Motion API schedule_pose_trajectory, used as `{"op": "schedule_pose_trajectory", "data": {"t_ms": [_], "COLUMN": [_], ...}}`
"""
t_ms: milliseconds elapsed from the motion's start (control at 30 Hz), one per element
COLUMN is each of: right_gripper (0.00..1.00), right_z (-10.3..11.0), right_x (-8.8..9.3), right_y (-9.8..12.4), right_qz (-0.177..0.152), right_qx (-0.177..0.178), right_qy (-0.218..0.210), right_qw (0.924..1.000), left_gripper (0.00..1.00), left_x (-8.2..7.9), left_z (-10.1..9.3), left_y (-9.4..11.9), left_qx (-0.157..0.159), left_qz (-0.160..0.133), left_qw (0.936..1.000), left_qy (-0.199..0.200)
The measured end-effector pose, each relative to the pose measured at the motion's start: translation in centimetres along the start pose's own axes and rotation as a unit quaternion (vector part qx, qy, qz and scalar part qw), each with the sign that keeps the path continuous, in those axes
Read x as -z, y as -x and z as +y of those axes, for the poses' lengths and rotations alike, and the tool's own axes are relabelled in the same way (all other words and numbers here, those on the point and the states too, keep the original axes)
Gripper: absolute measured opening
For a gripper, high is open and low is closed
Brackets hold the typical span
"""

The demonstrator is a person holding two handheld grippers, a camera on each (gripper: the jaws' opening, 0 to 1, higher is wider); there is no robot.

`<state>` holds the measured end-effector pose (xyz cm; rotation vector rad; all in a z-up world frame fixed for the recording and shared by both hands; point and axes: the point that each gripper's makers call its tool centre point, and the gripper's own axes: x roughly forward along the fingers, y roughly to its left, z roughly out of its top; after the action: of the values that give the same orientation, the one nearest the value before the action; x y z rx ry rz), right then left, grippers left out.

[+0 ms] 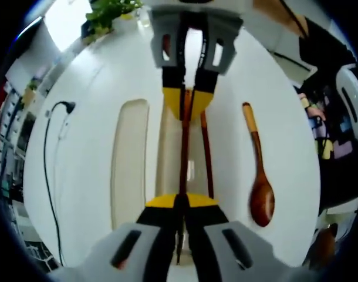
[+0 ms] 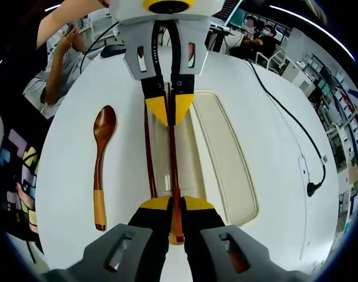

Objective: Arrange the utensils inside the cutlery case until each visible utensil rests in its matching compartment.

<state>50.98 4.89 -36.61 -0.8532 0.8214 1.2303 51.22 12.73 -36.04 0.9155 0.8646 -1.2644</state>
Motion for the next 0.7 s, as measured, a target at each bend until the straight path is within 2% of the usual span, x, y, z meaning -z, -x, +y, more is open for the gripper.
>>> {"op": "schedule_pose_trajectory", "data": {"t_ms": [600, 700], "right_gripper": [0.05, 0.05], "right_z": [0.14, 0.14], "right_x": [0.28, 0.38], "right_y": [-0.04, -0.07], "right_qz": [0.001, 0.003], "right_qx": [-0.002, 0.004], "right_qy": [-0.013, -0.021], "right_qw": [0.9999, 0.9998], "left_gripper": [0.04, 0.04], "left_x": [-0.05, 0.14], "left_z": [-0.28, -0.23], "left_y": [-0.24, -0.24], "left_qx": [0.011, 0.011], "left_qz": [-0.002, 0.003], "left_qw": [0.9999, 0.9999], "left_qy": [0.002, -0.009]}}
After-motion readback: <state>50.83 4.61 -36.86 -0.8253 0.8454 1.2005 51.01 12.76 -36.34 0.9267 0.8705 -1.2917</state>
